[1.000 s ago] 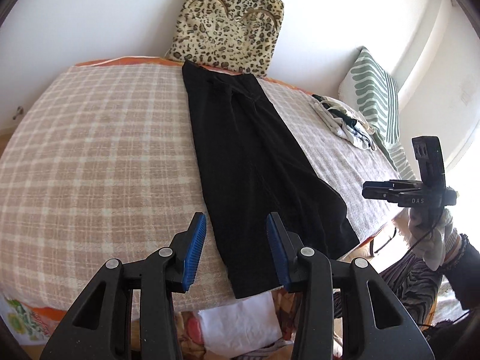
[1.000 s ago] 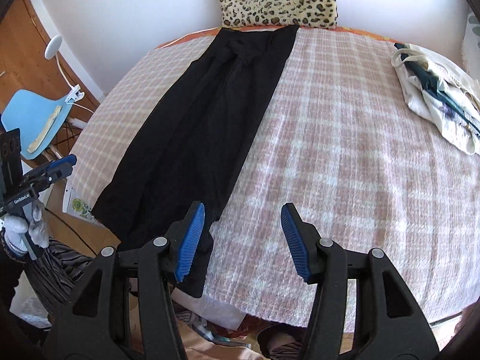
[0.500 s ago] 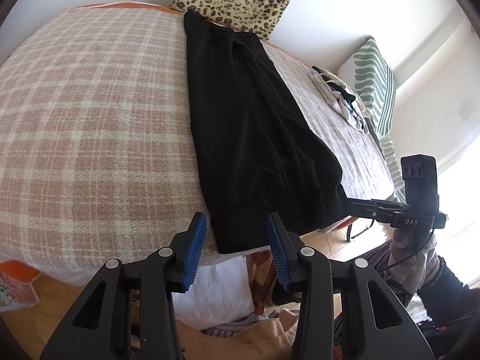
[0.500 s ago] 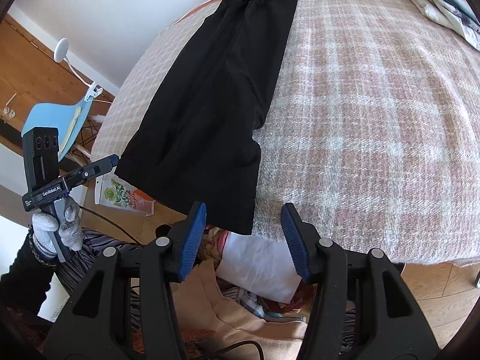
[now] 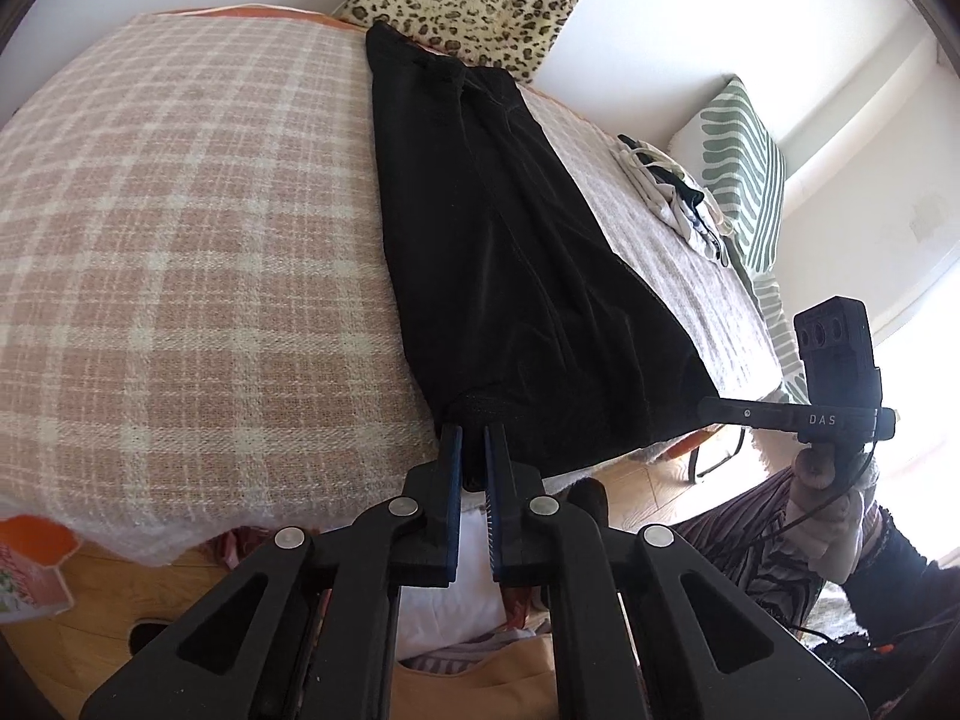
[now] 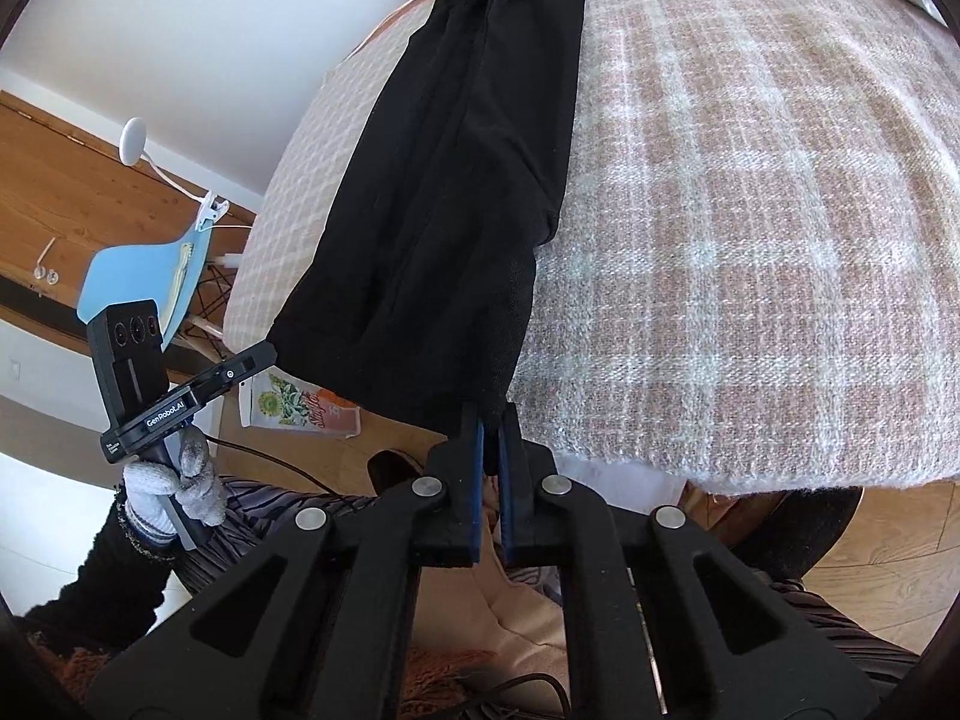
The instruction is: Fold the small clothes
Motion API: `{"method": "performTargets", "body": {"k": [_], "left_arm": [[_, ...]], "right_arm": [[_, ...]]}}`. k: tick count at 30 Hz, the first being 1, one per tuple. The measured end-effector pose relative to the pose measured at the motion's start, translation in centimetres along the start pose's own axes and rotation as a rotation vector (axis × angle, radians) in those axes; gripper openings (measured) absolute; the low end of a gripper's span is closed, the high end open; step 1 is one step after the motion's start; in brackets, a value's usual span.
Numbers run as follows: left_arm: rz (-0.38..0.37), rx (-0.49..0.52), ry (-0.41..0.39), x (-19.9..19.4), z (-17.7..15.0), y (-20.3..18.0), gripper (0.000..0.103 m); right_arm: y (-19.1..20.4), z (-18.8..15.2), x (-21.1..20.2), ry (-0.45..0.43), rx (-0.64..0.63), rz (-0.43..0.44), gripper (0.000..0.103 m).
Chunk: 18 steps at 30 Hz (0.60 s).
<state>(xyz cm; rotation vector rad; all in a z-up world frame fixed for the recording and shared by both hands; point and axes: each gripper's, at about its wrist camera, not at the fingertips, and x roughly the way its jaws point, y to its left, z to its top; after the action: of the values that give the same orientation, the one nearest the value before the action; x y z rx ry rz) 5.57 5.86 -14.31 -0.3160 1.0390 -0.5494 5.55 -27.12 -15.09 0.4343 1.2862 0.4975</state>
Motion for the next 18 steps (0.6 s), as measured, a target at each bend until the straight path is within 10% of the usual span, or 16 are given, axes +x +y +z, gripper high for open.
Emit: {"method": "performTargets", "body": {"k": [7, 10, 13, 18], "left_arm": [[0.004, 0.027, 0.028, 0.1, -0.6, -0.2, 0.006], [0.006, 0.005, 0.018, -0.5, -0.6, 0.1, 0.023], [0.001, -0.037, 0.002, -0.6, -0.2, 0.7, 0.044], [-0.029, -0.067, 0.067, 1.3, 0.0, 0.7, 0.043]], "right_arm": [[0.8, -0.8, 1.5, 0.06, -0.091, -0.048, 0.009], [0.3, -0.1, 1.6, 0.063, -0.058, -0.032, 0.04], [-0.4, 0.2, 1.3, 0.067, -0.015, 0.027, 0.045], [-0.3, 0.7, 1.4, 0.068, -0.031, 0.033, 0.046]]}}
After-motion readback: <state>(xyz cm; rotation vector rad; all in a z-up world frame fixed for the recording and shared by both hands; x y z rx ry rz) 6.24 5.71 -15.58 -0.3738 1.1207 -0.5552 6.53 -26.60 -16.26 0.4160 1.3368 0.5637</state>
